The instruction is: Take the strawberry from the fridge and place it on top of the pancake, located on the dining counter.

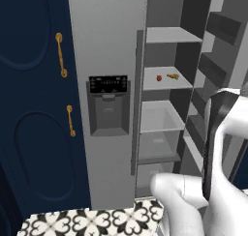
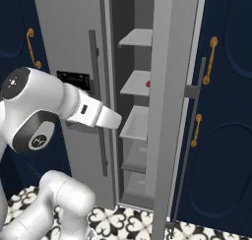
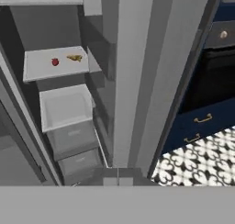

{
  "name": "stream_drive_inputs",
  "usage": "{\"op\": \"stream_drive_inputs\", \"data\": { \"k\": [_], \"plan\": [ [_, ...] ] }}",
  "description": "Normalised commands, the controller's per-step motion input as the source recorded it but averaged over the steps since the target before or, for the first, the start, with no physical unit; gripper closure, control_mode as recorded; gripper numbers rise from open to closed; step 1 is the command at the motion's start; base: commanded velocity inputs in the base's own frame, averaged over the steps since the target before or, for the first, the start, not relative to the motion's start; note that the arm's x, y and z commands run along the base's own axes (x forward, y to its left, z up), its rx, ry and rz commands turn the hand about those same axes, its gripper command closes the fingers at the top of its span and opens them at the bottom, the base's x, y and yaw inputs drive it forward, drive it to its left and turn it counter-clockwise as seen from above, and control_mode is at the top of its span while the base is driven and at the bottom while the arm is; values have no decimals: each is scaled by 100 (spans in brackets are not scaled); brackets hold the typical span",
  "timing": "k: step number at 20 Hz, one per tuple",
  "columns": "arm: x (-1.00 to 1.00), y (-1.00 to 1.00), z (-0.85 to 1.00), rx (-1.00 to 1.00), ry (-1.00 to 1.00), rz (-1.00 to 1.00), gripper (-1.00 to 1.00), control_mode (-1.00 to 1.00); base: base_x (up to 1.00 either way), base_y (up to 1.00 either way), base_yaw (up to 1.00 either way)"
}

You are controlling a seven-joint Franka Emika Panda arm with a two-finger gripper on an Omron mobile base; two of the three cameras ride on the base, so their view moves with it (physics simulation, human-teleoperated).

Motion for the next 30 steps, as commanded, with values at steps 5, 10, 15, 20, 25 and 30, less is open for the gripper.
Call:
{"op": "stream_drive_inputs", "data": {
  "k": [5,10,15,20,25,30],
  "plan": [
    [-6,46,-17,13,11,0,100,-100,0,0,0],
    [0,71,-43,3,5,5,-100,-100,0,0,0],
    [-8,26,-7,0,0,18,-100,-100,0,0,0],
    [-17,5,0,0,-2,18,-100,-100,0,0,0],
    [-40,6,0,-5,-18,5,-100,-100,0,0,0],
    [-15,34,11,0,2,0,-100,-100,0,0,0]
  ]
}}
